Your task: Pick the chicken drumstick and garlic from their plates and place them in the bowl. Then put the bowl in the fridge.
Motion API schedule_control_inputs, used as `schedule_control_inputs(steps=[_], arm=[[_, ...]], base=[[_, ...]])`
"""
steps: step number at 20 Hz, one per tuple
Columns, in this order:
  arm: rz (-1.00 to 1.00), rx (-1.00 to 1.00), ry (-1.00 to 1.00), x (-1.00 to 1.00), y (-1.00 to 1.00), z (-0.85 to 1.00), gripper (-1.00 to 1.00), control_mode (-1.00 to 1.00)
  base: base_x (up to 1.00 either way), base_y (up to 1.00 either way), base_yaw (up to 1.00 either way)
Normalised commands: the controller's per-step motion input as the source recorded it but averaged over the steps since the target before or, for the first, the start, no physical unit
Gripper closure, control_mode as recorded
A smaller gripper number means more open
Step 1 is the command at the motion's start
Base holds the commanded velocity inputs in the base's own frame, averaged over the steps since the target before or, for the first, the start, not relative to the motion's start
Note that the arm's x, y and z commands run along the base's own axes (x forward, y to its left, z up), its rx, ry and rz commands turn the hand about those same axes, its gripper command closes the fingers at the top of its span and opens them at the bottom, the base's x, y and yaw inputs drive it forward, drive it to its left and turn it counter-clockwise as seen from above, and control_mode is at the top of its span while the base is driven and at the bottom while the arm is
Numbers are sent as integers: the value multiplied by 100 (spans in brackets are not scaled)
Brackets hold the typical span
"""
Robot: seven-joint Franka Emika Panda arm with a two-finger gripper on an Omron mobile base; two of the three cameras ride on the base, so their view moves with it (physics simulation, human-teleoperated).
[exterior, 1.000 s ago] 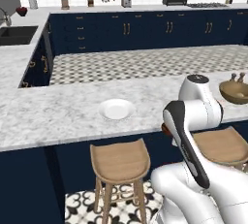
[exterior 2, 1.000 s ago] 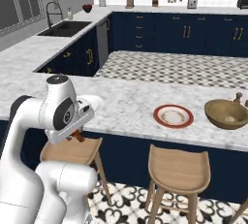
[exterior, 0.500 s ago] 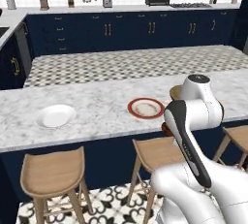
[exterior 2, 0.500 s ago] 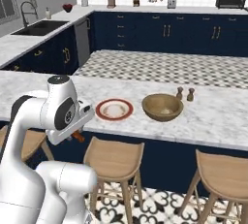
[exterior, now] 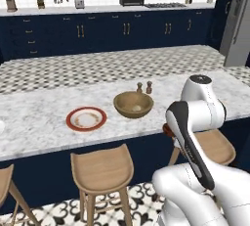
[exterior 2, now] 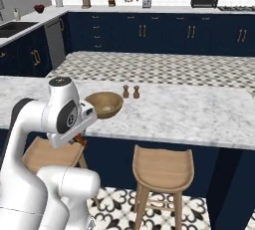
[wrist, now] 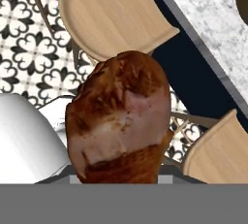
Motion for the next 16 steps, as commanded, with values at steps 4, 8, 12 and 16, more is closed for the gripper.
schedule_control_inputs(steps=[4, 8, 12, 16], arm=[[0, 0, 0, 0, 0, 0, 100, 100], [0, 0, 0, 0, 0, 0, 100, 100], [0, 0, 0, 0, 0, 0, 100, 100], [0, 0, 0, 0, 0, 0, 100, 100]], base=[[84, -8, 1], [92, 13, 11], [53, 34, 10], [22, 20, 7]])
